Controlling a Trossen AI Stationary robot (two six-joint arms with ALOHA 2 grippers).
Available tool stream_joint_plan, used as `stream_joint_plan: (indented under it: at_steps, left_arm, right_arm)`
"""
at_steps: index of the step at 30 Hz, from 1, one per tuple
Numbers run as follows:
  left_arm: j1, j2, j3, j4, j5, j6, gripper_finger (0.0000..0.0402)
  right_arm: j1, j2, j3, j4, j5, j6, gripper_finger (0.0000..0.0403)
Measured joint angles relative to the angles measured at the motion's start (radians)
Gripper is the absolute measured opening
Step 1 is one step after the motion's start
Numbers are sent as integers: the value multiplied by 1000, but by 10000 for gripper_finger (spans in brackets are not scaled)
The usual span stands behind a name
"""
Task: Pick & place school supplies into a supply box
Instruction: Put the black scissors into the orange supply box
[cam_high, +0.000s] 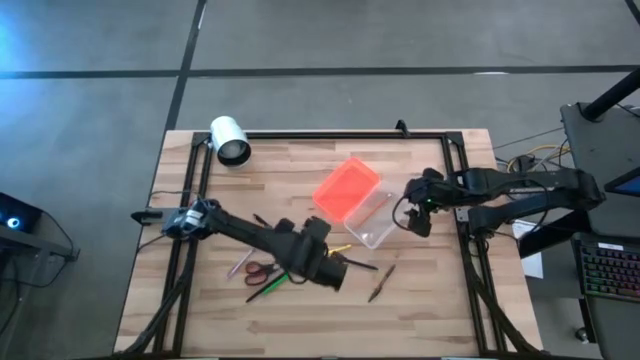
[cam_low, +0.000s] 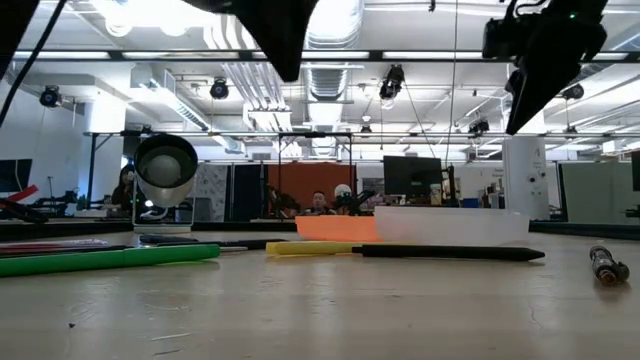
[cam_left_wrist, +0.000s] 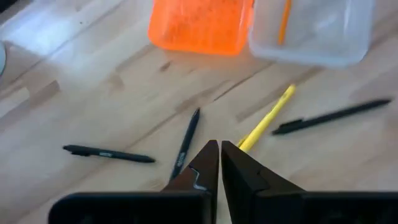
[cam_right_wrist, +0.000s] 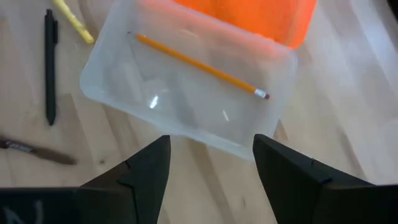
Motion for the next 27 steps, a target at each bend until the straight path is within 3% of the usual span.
stream_joint_plan:
  at_steps: [5,10,16,20,27]
  left_arm:
    - [25,0,-91,0,130,170,55]
    - [-1,-22,-295,-1,298,208,105]
    - [-57,-98,-524,133,320,178,112]
    - [-65,-212,-682,321,327,196,112]
    - [-50,-441,-1016,534,429,190,113]
  right_arm:
    - [17,-25,-2,-48,-2,42,221]
    - [39,-29,-6,-61,-11,52,221]
    - [72,-28,-9,-58,-70,5,221]
    - [77,-20,-9,-51,-129,-14,221]
    - [79,-14,-9,-7,-167,4,221]
